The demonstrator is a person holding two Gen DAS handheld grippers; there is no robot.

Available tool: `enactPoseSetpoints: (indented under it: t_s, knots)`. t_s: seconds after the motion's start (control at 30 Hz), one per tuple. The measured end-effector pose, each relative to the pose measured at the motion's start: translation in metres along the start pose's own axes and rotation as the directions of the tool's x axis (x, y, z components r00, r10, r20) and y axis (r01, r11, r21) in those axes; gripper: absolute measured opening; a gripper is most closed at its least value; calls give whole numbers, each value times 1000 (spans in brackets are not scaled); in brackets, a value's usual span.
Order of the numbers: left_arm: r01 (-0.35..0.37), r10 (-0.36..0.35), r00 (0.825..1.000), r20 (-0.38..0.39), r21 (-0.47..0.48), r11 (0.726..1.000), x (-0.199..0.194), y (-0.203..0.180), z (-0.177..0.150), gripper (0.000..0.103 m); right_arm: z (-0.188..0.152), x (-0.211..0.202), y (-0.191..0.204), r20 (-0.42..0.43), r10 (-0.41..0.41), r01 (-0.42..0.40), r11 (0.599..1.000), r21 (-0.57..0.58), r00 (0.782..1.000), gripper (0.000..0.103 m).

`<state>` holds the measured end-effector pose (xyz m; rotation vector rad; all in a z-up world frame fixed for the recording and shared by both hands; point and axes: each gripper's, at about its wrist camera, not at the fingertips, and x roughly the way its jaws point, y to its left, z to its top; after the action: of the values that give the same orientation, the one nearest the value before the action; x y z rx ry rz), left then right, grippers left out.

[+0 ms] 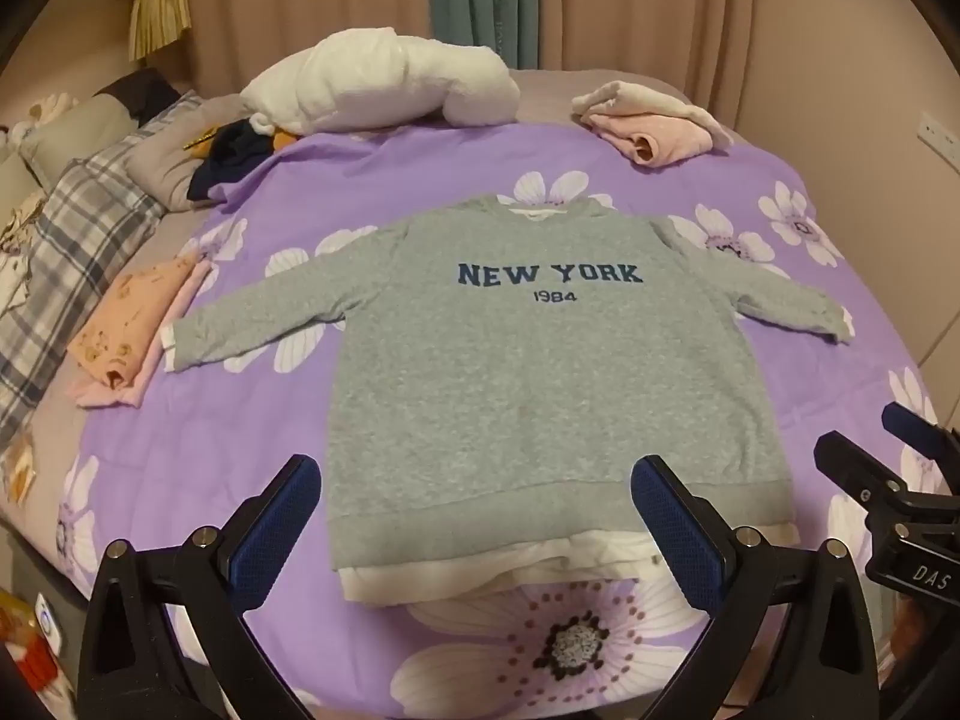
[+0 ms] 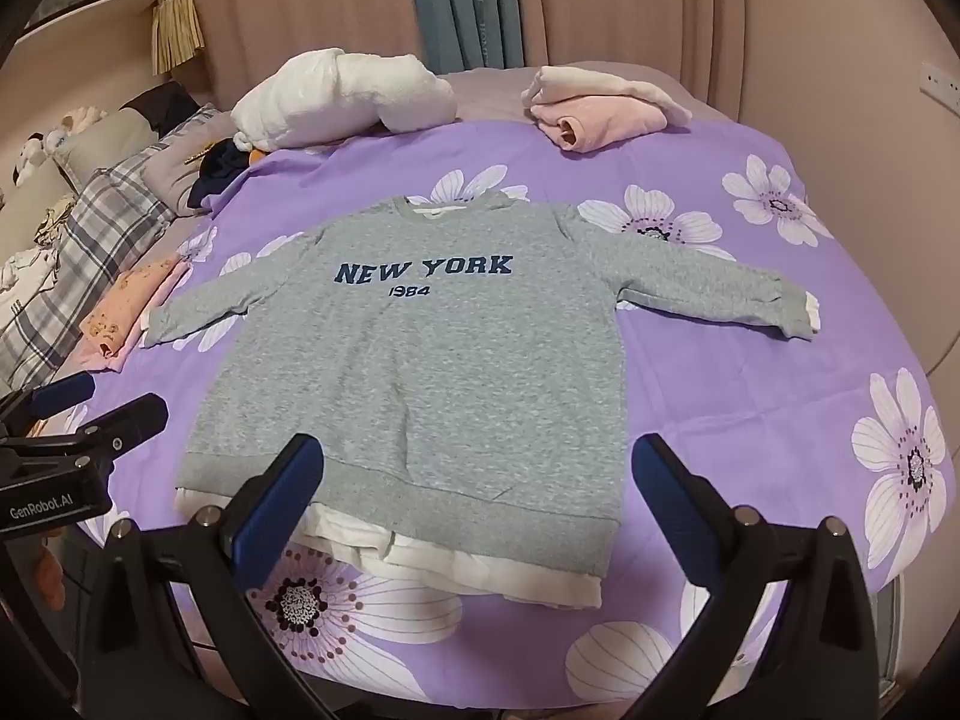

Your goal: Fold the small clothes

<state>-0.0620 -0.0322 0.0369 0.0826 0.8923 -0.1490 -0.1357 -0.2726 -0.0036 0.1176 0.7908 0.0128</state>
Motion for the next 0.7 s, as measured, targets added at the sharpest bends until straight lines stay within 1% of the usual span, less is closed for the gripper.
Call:
enactPoseSetpoints:
  t_s: [0.07, 0.7]
  knots:
    - [1, -1, 1000, -2, -2, 1000, 1, 2, 0, 102, -1, 0, 1, 2, -17, 17, 1000, -18, 1000, 103]
    - [0, 0, 1000, 1, -4, 1000, 1, 2, -3, 102, -1, 3, 0, 3, -6, 6, 1000, -12, 1000, 103]
